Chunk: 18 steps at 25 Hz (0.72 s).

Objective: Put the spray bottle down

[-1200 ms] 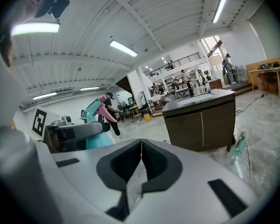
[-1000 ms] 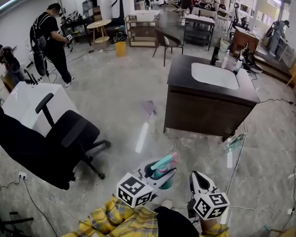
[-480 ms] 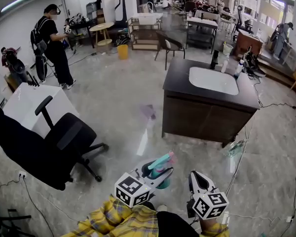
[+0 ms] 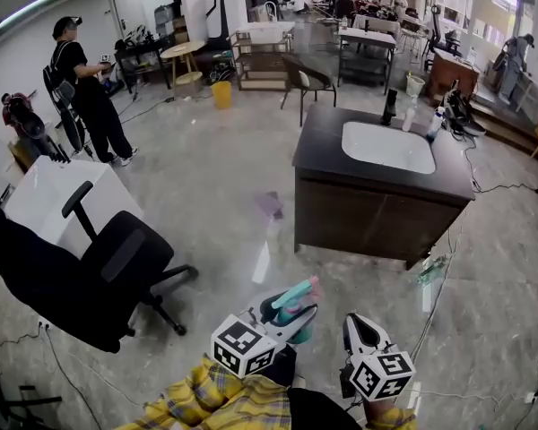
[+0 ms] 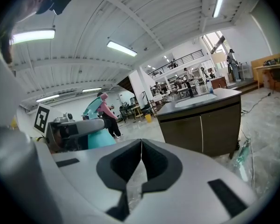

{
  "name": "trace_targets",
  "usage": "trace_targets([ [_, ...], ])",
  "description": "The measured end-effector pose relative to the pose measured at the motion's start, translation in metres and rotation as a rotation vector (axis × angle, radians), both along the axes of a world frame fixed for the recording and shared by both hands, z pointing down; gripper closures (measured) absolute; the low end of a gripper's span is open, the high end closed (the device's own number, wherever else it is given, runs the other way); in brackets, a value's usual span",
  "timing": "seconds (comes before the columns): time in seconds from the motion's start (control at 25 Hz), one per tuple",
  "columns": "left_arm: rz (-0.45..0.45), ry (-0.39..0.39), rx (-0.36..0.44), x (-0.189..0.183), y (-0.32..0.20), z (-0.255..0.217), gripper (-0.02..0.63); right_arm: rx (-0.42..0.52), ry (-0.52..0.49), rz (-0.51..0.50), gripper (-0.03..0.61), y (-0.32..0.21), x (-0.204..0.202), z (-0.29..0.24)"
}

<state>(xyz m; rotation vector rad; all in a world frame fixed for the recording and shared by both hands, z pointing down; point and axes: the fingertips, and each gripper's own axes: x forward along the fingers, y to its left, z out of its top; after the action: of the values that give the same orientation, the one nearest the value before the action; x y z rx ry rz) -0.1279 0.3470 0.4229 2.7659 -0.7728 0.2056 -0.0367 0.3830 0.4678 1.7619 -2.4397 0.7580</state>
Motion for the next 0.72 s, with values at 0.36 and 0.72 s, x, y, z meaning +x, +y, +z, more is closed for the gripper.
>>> trace_targets([
  [0.36, 0.03, 0.014, -0.015, 0.022, -0.052, 0.005, 0.41, -0.001, 0.006, 0.043, 0.572, -0.047, 0.025, -0.006],
  [0.72, 0.051, 0.013, -0.041, 0.03, -0.114, 0.013, 0.41, -0.029, 0.006, 0.068, 0.572, -0.107, 0.032, 0.0],
])
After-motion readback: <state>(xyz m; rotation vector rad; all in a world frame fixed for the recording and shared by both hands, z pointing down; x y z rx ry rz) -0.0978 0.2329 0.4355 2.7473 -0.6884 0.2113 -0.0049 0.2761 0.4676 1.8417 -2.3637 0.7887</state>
